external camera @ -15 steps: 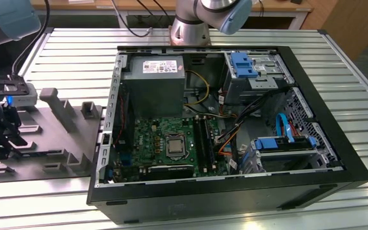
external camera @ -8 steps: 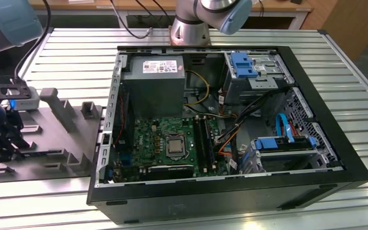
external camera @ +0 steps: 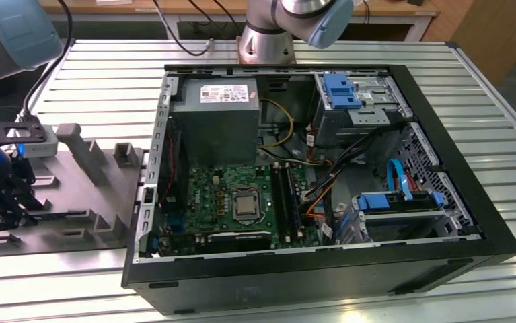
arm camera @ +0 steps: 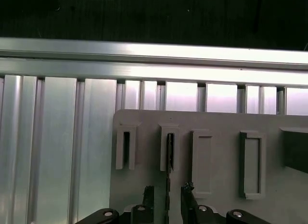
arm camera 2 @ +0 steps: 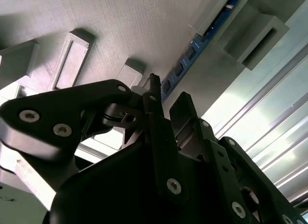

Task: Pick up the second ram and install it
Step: 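Pick up the second ram and move it above second insertion slot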

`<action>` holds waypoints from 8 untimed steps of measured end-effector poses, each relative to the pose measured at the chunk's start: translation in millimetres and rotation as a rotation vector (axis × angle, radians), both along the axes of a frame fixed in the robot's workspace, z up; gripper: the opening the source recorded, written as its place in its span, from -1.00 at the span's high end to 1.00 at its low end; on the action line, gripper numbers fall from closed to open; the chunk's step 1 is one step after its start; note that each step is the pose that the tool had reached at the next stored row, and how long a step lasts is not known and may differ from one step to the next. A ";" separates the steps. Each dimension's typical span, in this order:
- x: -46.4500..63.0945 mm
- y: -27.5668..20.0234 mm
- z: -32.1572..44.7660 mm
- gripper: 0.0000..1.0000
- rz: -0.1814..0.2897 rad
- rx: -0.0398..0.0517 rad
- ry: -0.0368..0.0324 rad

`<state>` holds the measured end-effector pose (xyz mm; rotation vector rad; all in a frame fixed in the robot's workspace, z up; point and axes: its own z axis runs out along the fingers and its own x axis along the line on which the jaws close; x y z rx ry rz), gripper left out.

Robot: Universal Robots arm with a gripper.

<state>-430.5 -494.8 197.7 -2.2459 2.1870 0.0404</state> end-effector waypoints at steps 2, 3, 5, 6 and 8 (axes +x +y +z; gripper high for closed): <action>0.0 0.0 -0.1 0.29 0.000 0.0001 -0.0001; 0.0 0.0 -0.1 0.29 0.000 0.0000 -0.0001; 0.0 0.0 -0.1 0.33 0.000 0.0001 -0.0002; 0.0 0.0 -0.1 0.33 0.000 0.0001 -0.0002; 0.0 0.0 -0.2 0.44 0.000 0.0001 -0.0002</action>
